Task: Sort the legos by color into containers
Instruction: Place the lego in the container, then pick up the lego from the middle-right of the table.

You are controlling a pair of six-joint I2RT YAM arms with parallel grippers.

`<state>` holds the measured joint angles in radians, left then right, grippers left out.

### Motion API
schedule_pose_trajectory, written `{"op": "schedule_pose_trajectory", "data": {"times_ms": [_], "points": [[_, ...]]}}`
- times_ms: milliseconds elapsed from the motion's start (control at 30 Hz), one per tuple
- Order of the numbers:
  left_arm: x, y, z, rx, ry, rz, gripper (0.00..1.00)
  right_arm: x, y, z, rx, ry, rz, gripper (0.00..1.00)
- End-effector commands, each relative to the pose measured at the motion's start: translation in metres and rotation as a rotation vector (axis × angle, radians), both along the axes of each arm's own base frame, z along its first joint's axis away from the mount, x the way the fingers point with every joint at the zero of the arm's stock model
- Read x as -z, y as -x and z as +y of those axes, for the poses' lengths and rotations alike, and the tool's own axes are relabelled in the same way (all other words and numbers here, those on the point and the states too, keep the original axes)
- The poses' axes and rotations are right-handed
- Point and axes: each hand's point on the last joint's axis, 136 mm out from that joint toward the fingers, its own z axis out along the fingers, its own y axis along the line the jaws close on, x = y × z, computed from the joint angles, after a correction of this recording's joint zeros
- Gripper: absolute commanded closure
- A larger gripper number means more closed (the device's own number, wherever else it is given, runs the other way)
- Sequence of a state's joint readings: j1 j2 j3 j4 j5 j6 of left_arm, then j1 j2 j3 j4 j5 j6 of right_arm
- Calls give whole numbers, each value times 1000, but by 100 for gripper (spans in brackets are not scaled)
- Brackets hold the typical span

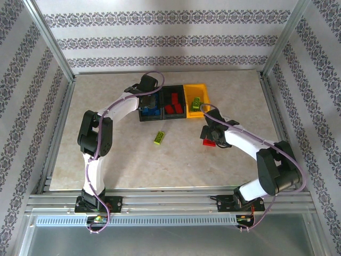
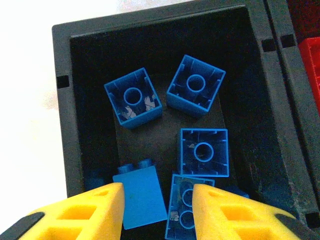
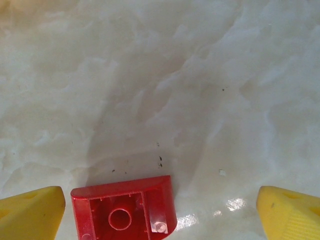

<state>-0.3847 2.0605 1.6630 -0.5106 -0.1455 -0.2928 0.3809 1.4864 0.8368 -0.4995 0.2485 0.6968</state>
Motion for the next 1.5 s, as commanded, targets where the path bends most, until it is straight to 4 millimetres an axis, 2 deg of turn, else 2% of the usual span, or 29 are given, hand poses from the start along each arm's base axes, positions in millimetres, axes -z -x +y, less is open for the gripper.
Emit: {"op": "schedule_pose_trajectory", "data": {"times_ms": [0, 233, 467, 633, 733, 967, 1167, 1367, 1467], "points": [[-18, 3, 2, -4, 28, -15, 59, -1, -8, 3, -13, -23, -9, 2], [-50, 14, -3, 5, 115, -74, 58, 7, -5, 8, -26, -50, 10, 2], [-72, 34, 1, -2, 175, -124, 51, 13, 0, 16, -39, -66, 39, 2], [-82, 51, 9, -13, 187, -150, 49, 12, 16, 19, 3, -75, 74, 2], [-86, 59, 12, -19, 193, -162, 48, 10, 27, 27, 11, -104, 72, 3], [-87, 64, 13, -24, 209, -169, 43, 16, 42, 45, 21, -122, 70, 4], [-86, 65, 13, -25, 216, -168, 35, 21, 31, 59, 10, -133, 57, 5], [-84, 69, 16, -31, 206, -166, 22, 17, 11, 52, 21, -69, 12, 6], [-83, 70, 17, -32, 203, -167, 20, 18, 2, 47, 32, -45, 4, 7]]}}
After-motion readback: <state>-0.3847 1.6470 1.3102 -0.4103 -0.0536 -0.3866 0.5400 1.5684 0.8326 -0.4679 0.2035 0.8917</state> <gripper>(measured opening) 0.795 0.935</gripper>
